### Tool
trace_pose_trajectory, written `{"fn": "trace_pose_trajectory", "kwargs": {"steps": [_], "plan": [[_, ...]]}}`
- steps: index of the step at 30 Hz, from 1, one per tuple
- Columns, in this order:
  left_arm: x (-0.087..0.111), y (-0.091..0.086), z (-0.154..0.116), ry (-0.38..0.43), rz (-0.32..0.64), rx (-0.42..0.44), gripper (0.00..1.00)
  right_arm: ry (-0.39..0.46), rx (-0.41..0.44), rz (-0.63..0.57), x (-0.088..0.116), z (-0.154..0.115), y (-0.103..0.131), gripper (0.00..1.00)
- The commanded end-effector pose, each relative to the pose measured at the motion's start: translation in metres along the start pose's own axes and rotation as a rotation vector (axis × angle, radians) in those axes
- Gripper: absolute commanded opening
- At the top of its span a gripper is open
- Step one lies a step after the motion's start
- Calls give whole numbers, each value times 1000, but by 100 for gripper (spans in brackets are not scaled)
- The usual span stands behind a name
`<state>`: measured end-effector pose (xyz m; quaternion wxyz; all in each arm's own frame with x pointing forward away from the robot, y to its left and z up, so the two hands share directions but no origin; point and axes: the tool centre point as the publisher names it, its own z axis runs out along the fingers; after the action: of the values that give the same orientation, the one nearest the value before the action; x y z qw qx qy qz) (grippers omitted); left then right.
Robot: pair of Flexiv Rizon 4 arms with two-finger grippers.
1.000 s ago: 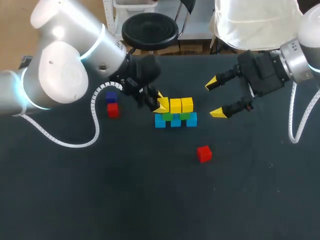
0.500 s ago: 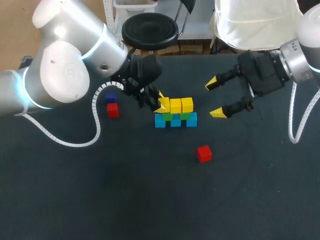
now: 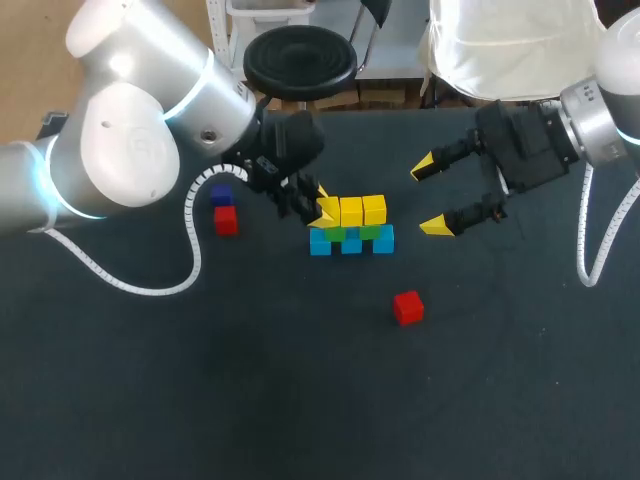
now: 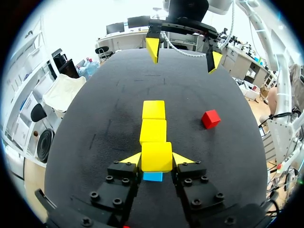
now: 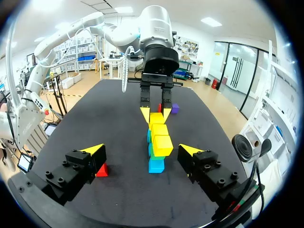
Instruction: Place the blue cubes, place green cubes on the blue cubes, place the yellow cubes on the green cubes, then place the red cubes on the yellow cubes, and place purple cube on the red cubes.
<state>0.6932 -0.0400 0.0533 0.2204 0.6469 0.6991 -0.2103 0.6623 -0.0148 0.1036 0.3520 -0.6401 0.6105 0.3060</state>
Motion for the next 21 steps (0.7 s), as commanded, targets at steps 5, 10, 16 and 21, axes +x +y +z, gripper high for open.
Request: {"fn": "trace_pose_trajectory", "kwargs": {"steps": [5,10,16,21], "plan": [[0,0,0,3,-1,0,0,-2,0,-1,0,1,-1,100],[-1,0,0,4,0,1,0,-2,0,-1,0,1,-1,100],[1,1,1,11,-4,2,0,-2,0,-1,0,1,-1,100],[2,2,2,17,-4,2,0,-2,0,-1,0,1,-1,100]]}}
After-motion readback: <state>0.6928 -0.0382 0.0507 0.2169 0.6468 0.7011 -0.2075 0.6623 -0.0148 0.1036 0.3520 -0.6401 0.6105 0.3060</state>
